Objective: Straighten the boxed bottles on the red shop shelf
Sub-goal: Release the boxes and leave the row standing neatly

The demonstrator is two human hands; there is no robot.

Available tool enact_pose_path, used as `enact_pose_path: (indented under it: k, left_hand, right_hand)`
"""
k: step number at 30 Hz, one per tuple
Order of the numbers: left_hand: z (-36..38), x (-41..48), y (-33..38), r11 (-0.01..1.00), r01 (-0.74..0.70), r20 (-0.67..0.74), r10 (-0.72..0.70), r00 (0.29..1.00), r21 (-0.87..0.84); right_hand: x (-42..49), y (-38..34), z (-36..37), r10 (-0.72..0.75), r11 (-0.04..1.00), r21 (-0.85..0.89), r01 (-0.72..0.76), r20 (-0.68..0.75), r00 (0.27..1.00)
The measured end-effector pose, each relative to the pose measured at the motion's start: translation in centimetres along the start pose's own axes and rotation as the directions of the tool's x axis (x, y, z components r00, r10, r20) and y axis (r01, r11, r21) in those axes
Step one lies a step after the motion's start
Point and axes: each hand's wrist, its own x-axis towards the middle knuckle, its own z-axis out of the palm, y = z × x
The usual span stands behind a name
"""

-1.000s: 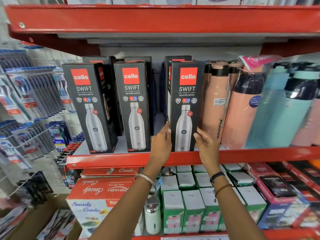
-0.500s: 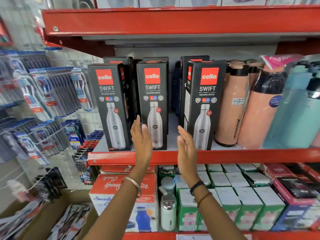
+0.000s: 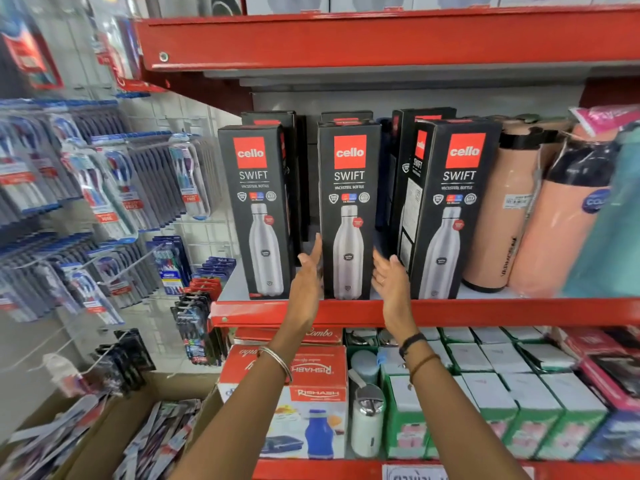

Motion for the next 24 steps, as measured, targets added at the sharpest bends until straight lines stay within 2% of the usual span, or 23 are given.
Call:
enact_pose_path:
  k: [5, 12, 14, 16, 18, 19, 22, 24]
  left_hand:
    - [0.0, -1.1, 0.6, 0.995, 0.049, 0.051, -0.044, 0.998, -0.092]
    - [-0.3, -1.5, 0.8, 1.000, 0.024, 0.054, -0.023, 0.998, -0.004]
    - [-0.3, -2.5, 1.5, 0.992, -0.033, -0.013, 0.031, 0.999, -0.121]
    - [-1.4, -3.6, 2.1, 0.954, -0.182, -0.251, 0.120, 0.960, -0.240]
    - [-3.7, -3.9, 2.4, 0.896, -0.306, -0.463, 0.133, 0.876, -0.322]
    - [-5.1, -3.6, 2.0, 0.889, -0.310, -0.500, 0.110, 0.859, -0.337]
    - [-8.9, -1.9, 0.2, 0.951, -0.165, -0.478, 0.021, 0.878, -0.261]
    - [-10.6, -0.8, -0.4, 0.972, -0.092, -0.408, -0.005, 0.913, -0.217]
  right_hand:
    - [-1.5, -0.4, -0.4, -0.022, 1.000, 0.005, 0.022, -0.018, 1.000]
    - [-2.7, -1.2, 0.6, -0.040, 0.999, -0.019, 0.040, -0.040, 0.998]
    - [-4.3, -0.9, 1.7, -0.169, 0.985, -0.062, 0.161, -0.161, 0.972]
    - [-6.5, -0.2, 3.2, -0.402, 0.916, -0.123, 0.383, -0.274, 0.874]
    - [-8.2, 0.9, 4.9, -0.543, 0.840, -0.153, 0.521, -0.202, 0.815]
    - [-8.6, 1.4, 5.9, -0.553, 0.831, -0.150, 0.536, -0.115, 0.825]
    - [-8.0, 2.0, 9.1, -0.408, 0.899, -0.108, 0.424, 0.145, 0.902]
    - [-6.6, 2.0, 11.3, -0.259, 0.949, -0.131, 0.287, 0.193, 0.946]
